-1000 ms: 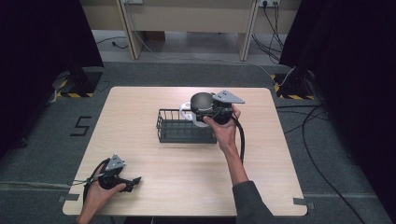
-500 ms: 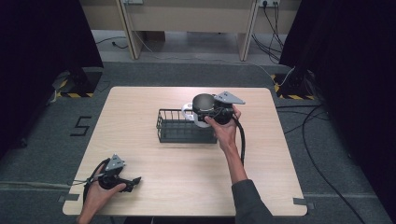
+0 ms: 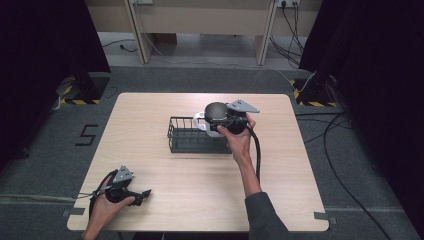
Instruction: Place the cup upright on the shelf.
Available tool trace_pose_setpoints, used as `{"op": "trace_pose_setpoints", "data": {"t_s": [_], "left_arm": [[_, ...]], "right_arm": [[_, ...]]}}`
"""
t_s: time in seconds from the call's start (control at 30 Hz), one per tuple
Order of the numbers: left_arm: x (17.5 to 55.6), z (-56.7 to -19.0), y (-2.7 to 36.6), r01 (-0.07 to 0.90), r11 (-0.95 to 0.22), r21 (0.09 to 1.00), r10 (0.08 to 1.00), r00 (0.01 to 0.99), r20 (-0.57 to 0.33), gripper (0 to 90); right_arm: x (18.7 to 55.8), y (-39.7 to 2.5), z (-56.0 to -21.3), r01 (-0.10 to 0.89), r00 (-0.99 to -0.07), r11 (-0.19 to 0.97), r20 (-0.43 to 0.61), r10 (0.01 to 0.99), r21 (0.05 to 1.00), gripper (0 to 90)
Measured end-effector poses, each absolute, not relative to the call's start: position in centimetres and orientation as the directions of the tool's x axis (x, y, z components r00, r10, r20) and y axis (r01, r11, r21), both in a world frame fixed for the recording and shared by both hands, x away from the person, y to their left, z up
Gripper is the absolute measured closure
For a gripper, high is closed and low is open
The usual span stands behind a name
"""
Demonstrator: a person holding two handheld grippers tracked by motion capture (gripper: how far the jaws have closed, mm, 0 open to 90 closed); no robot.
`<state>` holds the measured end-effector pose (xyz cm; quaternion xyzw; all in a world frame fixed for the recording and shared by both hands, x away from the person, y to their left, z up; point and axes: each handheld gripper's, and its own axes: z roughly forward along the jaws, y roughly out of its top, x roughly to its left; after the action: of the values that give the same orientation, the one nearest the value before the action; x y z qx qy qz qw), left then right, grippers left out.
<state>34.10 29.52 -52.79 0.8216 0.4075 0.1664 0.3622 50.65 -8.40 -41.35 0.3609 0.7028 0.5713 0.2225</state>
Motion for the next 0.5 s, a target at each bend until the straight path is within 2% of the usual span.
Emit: {"op": "trace_pose_setpoints", "data": {"t_s": [0.5], "left_arm": [[34.1, -52.8, 29.5, 0.549, -0.406, 0.731, 0.790, 0.613, -0.021, 0.0]], "right_arm": [[50.8, -8.3, -43.5, 0.298, -0.635, 0.101, 0.118, 0.764, 0.949, 6.1]]}}
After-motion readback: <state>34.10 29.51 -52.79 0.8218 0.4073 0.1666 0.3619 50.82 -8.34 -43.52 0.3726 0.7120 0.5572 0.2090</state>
